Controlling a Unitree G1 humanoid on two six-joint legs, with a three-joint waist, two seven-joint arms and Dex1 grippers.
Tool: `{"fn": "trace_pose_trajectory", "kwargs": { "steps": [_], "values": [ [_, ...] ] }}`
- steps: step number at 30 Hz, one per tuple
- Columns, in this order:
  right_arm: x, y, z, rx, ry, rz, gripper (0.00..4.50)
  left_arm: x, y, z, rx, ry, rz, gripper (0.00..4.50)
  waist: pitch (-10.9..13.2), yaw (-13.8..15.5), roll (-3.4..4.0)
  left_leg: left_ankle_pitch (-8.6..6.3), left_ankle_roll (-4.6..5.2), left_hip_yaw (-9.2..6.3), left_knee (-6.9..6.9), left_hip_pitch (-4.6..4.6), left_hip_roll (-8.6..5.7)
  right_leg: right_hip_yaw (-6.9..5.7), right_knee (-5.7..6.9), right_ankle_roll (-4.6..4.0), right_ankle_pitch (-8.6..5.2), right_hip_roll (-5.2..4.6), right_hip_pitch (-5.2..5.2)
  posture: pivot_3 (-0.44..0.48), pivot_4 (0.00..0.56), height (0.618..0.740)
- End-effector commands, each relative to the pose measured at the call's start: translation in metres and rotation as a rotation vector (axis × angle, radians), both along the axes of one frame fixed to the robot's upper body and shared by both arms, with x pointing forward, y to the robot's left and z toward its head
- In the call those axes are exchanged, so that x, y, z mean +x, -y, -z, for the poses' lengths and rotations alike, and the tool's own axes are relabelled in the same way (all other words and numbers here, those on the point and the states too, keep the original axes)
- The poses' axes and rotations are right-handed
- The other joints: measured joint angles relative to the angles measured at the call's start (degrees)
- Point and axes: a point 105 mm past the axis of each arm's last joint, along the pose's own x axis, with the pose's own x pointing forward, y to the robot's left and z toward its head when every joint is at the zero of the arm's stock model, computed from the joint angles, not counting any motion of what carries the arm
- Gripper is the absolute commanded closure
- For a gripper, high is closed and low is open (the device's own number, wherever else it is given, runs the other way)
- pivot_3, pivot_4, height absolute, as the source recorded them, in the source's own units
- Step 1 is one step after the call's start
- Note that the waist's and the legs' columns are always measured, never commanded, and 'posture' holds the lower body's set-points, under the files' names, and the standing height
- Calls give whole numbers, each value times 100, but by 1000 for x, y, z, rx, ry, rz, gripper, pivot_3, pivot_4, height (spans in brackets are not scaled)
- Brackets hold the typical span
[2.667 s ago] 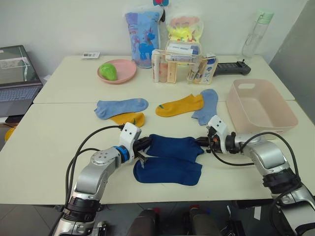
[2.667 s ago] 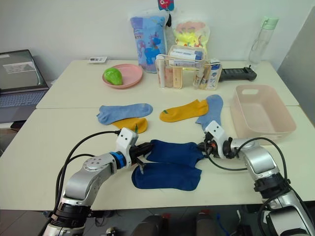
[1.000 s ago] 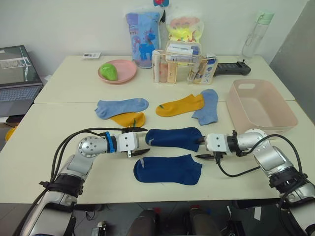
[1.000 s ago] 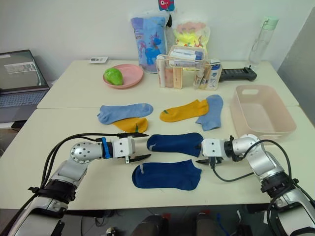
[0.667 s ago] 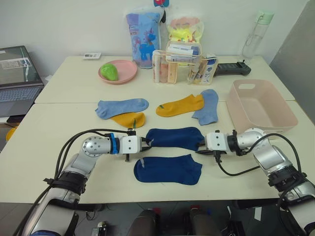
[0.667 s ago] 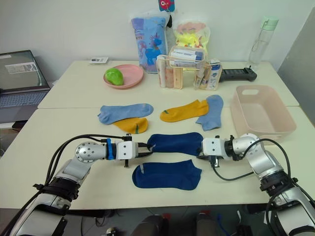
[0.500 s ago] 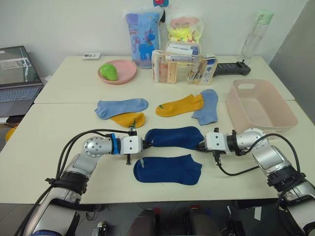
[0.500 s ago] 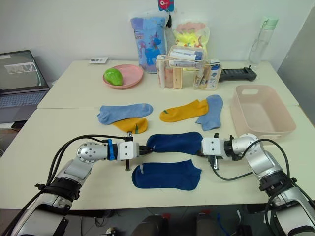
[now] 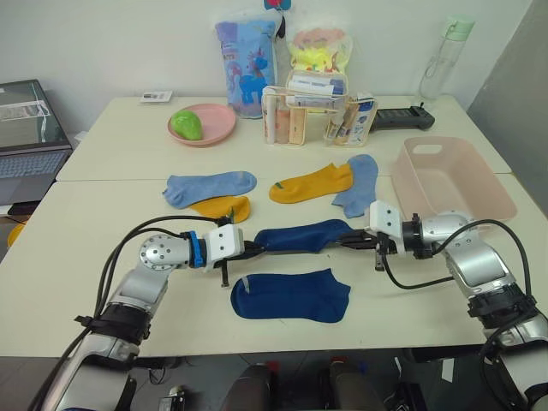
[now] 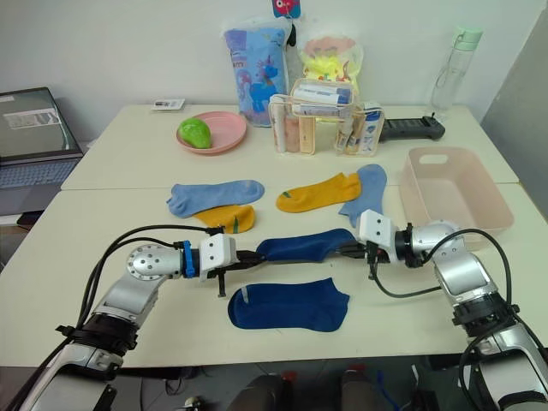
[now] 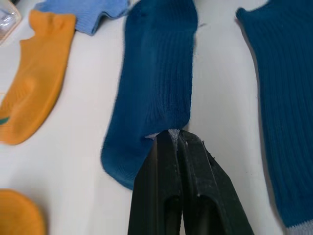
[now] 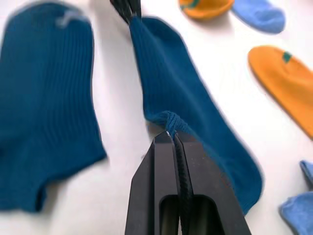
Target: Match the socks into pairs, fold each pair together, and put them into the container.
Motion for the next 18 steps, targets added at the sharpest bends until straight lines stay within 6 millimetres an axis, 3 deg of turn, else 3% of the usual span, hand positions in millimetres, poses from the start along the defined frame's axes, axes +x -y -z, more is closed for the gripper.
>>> {"fn": "trace_pose_trajectory", "kwargs": {
  "steps": [1,5,9,15,18],
  "values": [
    [-8,-4,-24,81,-19,-12,4499,-3,1,-30,-99,-19,-7,4480,0,1,0,0,0,0,0,-2,0,0,-1,0,0,0,0,0,150,740],
    [-22,-8,-44,173,-126,-30,4499,-25,-4,-43,-115,-143,24,4480,1,-6,0,0,0,0,-1,-1,0,0,-1,0,0,0,0,0,150,740],
    [-59,-12,-58,225,-365,-108,4499,-65,-9,-53,-122,-358,79,4480,1,-32,1,0,0,0,-5,-35,4,3,1,-1,0,0,-39,0,150,740],
    [-108,-12,-47,195,-629,-167,4499,-110,-14,-52,-118,-595,109,4480,1,4,2,-14,25,-3,0,-47,4,-2,0,-2,0,-3,-42,0,150,740],
    [-126,-15,-36,201,-751,-166,4499,-131,-16,-34,-52,-672,116,4480,1,7,2,-15,27,-2,0,-48,3,-1,-1,-2,0,-3,-42,0,150,740]
  ]
}}
